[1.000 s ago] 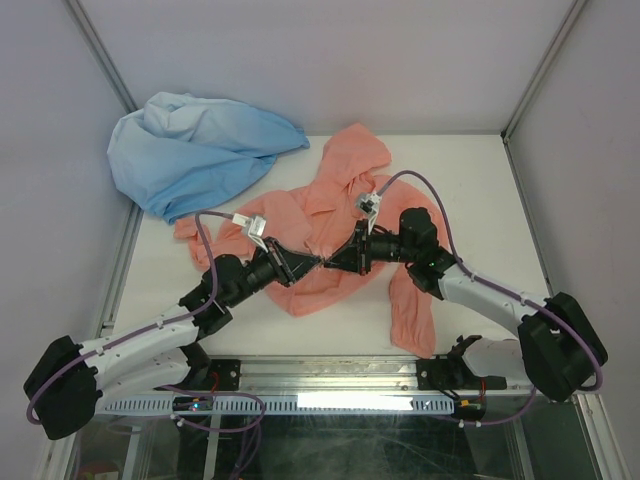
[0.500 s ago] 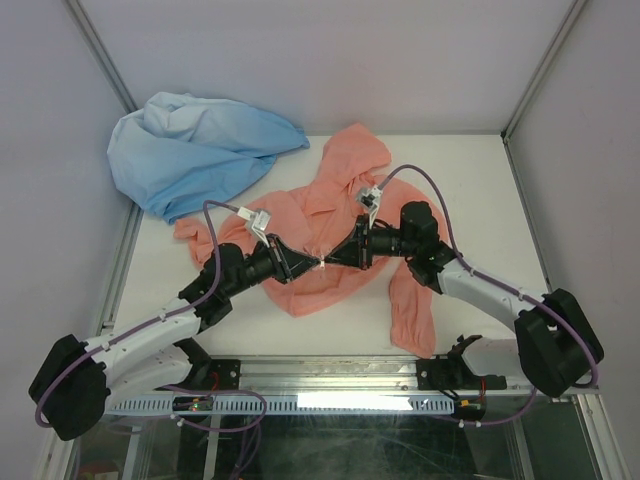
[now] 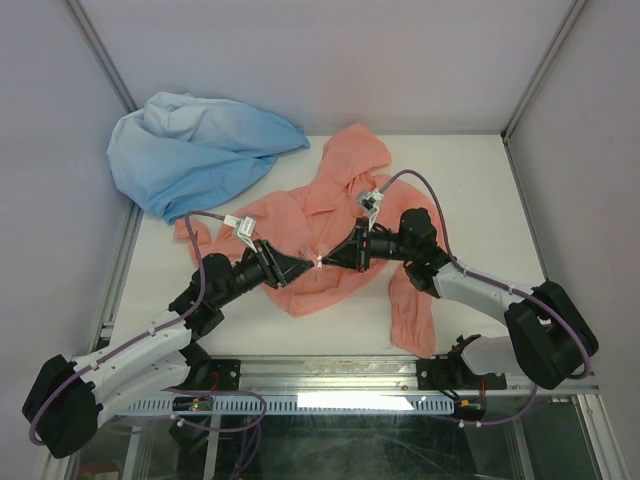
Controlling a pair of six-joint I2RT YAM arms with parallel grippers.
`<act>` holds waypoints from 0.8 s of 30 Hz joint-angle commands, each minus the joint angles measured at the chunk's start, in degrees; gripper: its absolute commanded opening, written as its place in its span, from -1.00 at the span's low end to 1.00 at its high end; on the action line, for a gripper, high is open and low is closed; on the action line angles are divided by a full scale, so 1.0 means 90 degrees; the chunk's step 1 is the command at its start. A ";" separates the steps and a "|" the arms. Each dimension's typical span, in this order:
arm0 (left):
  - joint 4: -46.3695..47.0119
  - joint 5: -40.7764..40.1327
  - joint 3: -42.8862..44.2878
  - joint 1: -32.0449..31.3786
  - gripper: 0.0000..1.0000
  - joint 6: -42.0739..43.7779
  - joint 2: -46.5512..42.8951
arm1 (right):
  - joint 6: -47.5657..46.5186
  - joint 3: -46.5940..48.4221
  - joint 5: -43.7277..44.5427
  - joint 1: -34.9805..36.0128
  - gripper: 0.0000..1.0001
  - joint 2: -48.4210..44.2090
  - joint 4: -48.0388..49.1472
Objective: Zip up the jacket
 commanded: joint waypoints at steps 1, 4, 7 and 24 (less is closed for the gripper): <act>0.0367 -0.0405 -0.0154 0.0009 -0.26 -0.0375 -0.0273 | 0.0275 -0.0144 0.0126 0.0101 -1.00 -0.0179 0.0807; 0.0509 -0.0614 -0.0317 0.0008 -0.20 -0.0875 -0.0281 | 0.0349 -0.0193 0.0158 0.0181 -1.00 -0.0145 0.0957; 0.0591 -0.0549 -0.0332 0.0007 -0.19 -0.1035 -0.0130 | 0.0478 -0.0252 0.0200 0.0257 -1.00 -0.0097 0.1163; 0.1245 0.0613 -0.0270 0.0009 -1.00 -0.0806 0.0354 | 0.0356 -0.0013 0.0425 0.0308 -1.00 0.0041 0.1148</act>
